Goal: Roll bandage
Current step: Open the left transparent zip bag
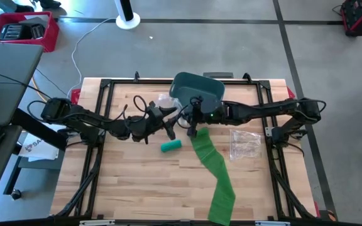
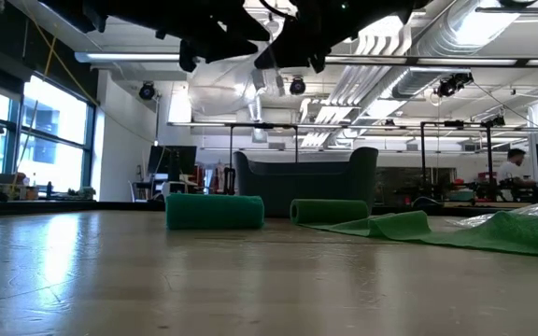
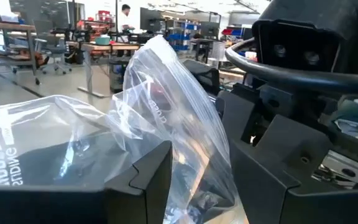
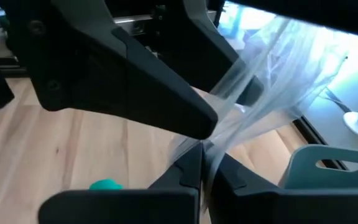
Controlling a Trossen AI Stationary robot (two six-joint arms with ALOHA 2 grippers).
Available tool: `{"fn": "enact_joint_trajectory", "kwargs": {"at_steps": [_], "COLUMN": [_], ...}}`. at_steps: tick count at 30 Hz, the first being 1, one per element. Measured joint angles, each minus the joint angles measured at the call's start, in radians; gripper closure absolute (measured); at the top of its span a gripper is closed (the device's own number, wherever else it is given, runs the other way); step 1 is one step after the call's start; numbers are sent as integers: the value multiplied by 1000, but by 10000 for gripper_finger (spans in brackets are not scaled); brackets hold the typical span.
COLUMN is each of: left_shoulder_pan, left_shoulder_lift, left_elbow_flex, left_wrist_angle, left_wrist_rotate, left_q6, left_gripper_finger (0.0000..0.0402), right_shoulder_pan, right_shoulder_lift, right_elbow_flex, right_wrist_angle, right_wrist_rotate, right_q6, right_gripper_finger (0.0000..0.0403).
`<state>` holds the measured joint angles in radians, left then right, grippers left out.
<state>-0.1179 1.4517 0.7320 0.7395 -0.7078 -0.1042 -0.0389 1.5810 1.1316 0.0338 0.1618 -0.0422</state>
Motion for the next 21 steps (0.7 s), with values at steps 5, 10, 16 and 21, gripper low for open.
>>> {"fn": "enact_joint_trajectory", "kwargs": {"at_steps": [5, 10, 16, 21], "left_shoulder_pan": [0, -10, -35, -63], "left_shoulder_lift": [0, 0, 0, -1], "left_elbow_flex": [0, 1, 1, 1], "left_wrist_angle": [-22, -110, -215, -223], "left_wrist_rotate": [-4, -4, -15, -12], "left_q6": [0, -23, -124, -201], "left_gripper_finger": [308, 392, 399, 400], "right_shoulder_pan": [2, 2, 2, 2], "right_shoulder_lift": [0, 1, 1, 9], "right_elbow_flex": [0, 0, 0, 0], "right_wrist_angle": [-14, -51, -111, -150], "right_wrist_rotate": [49, 124, 289, 381], "right_q6": [0, 42, 115, 125], "right_gripper_finger": [403, 403, 403, 403]}}
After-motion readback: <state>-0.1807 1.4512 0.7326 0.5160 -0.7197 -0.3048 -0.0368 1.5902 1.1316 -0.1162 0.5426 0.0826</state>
